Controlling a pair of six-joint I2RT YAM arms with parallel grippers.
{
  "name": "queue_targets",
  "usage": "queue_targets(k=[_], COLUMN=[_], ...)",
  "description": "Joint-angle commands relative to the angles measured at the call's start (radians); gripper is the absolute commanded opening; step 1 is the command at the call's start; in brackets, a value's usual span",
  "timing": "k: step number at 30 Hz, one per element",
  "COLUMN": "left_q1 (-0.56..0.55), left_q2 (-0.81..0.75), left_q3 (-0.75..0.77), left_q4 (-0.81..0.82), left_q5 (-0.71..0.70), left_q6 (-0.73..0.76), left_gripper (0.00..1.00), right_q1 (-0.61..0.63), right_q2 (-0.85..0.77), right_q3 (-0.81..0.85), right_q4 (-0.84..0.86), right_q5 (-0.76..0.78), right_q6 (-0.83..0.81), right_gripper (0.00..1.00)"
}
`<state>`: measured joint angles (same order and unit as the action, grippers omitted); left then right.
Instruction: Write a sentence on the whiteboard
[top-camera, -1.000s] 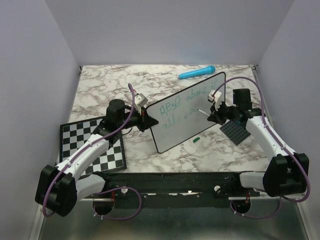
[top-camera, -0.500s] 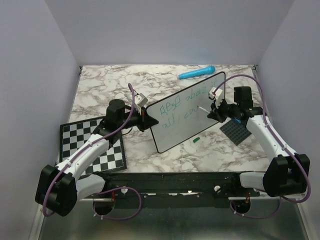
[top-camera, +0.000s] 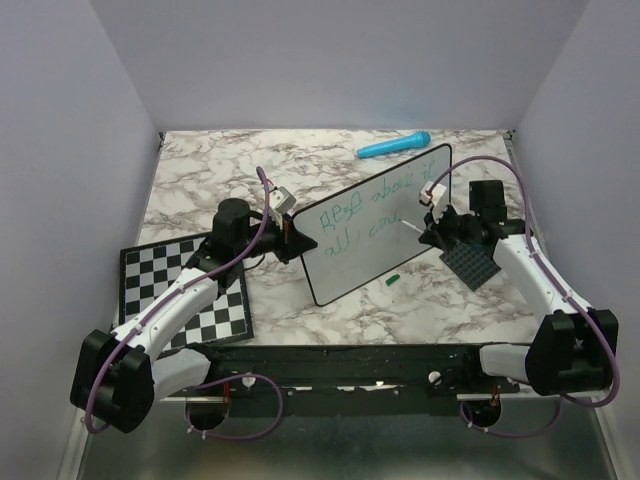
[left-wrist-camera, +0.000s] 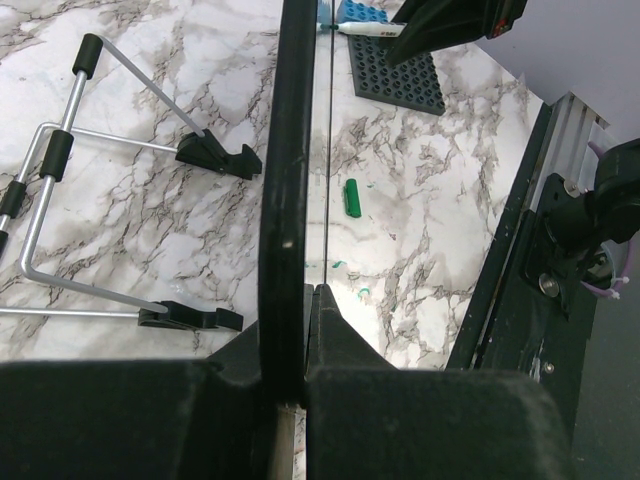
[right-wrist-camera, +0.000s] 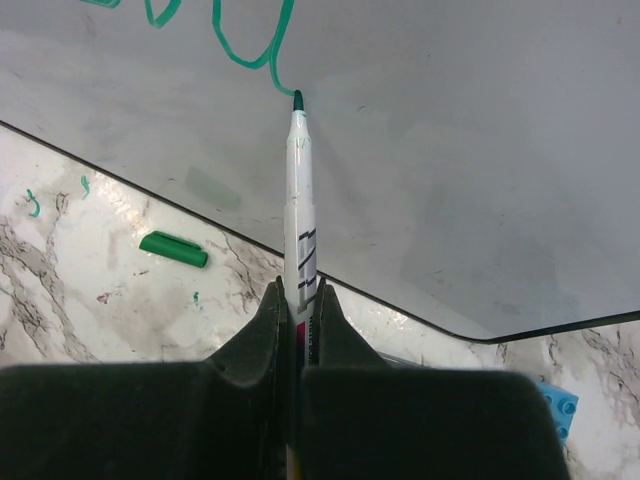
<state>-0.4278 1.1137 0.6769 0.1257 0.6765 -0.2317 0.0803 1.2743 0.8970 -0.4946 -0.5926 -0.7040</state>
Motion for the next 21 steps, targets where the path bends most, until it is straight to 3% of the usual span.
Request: queue_targets(k=[1,11,21], left_q1=[-0.003,-0.003,-0.003], left_q2=[0.031,0.031,0.032], left_q3=[-0.020,-0.022,-0.022], left_q4=[-0.124,-0.124,-0.124], left_q5=[-0.061,-0.060,-0.058], left_q6=[0.118,0.118,0.120], left_gripper=[0.00,0.00,0.00], right_q1=[-0.010,-0.010,-0.014], right_q2=[-0.042,0.006,-0.007], right_q3=[0.049,0.085,0.019], right_q4=[0.014,0.033,0.016], right_q5=[-0.026,-0.003,0.013], right_q6=[0.011,0.041,0.000], right_gripper=[0.01,0.01,0.00])
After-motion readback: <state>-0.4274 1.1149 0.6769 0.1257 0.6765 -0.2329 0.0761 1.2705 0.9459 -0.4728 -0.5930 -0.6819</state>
